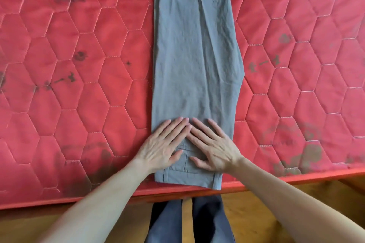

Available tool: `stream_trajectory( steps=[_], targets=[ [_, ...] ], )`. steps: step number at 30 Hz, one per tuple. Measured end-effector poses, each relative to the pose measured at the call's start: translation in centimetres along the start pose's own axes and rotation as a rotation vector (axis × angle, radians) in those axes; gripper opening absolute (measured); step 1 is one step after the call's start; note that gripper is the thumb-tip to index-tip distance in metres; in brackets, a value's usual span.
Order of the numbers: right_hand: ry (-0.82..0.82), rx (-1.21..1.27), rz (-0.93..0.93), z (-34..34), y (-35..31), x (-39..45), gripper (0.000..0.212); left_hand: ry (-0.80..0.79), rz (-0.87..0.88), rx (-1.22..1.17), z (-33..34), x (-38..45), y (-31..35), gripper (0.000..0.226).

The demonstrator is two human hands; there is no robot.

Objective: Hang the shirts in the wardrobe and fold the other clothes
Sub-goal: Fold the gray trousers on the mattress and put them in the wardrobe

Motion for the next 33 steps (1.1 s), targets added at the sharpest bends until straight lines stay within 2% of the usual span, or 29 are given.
stream_trajectory(
  steps=[3,10,14,17,21,23,26,29,33],
  targets=[
    [-0.021,0.006,-0.162,0.7,-0.4,-1.4,0.079,-0.027,0.198,0.0,0.3,-1.0,0.6,0.089],
    [-0.196,-0.043,-0.533,0.4,0.7,-4.0,0.086,-0.2,0.487,-0.009,0.4,-5.4,-1.5,0.104],
    [-0.278,-0.086,-0.703,-0.6,3.1,-4.8,0.087,-0.311,0.641,-0.049,-0.5,-5.4,-3.7,0.099],
    [-0.245,-0.105,-0.66,-1.3,5.0,-5.9,0.085,-0.253,0.699,-0.007,-0.9,-4.6,-3.9,0.092],
    [-0.153,-0.143,-0.541,-1.5,4.8,-6.4,0.081,-0.153,0.675,0.08,-0.3,-3.4,-3.2,0.094],
    [-0.112,-0.121,-0.454,-1.2,4.3,-5.9,0.078,-0.089,0.631,0.03,-0.3,-2.8,-2.9,0.084],
    [-0.085,-0.059,-0.391,-1.0,4.0,-5.5,0.061,-0.024,0.554,-0.073,-0.7,-2.6,-2.4,0.067],
    [-0.083,-0.032,-0.372,-1.3,3.8,-5.6,0.049,-0.043,0.463,-0.159,-1.3,-2.6,-1.8,0.07],
    [-0.071,0.069,-0.262,-2.5,3.1,-5.6,0.045,-0.169,0.345,-0.271,-2.1,-2.9,-1.4,0.085]
  ],
)
Point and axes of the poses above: each hand's wrist, its own x-axis towards the middle knuckle, its own z-axis out of the palm, y = z × x, the point moved 6 cm from there along x, towards the middle knuckle, and after that the axes turned 9 degrees about y, right-handed, at the moved point
